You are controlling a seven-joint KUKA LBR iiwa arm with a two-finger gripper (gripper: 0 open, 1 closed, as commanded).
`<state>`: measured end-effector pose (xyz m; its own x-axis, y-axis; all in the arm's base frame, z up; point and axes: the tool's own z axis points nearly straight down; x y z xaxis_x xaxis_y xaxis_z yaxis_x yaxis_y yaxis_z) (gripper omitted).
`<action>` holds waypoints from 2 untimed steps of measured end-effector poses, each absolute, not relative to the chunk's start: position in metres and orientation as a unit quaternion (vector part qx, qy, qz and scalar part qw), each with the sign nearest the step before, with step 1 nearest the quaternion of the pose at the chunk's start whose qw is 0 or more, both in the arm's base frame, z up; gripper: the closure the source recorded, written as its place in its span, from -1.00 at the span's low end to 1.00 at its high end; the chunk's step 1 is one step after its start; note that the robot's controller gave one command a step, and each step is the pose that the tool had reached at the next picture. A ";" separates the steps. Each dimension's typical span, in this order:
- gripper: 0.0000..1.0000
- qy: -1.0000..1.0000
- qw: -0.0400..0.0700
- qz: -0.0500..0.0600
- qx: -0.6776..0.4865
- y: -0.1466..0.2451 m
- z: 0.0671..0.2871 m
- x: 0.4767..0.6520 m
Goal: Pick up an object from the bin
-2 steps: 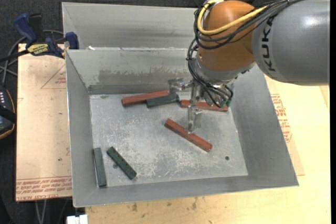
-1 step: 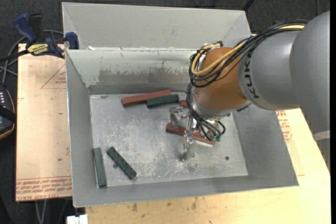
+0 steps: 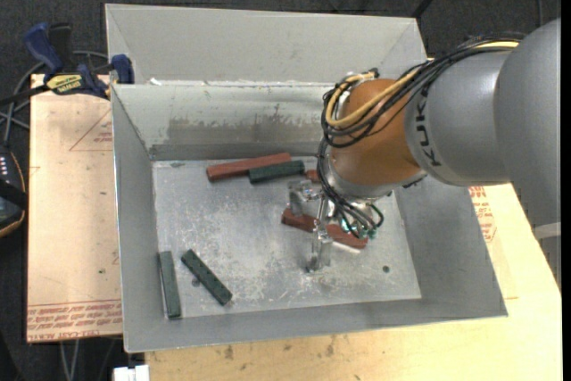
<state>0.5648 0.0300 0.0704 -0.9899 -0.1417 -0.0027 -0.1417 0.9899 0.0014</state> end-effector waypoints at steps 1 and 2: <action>1.00 0.997 0.001 0.001 -0.071 0.030 0.072 0.566; 1.00 0.994 0.001 0.000 -0.110 0.005 0.148 0.493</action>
Offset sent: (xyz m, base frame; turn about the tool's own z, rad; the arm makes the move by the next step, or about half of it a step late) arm 0.0000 0.0000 0.0000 0.0000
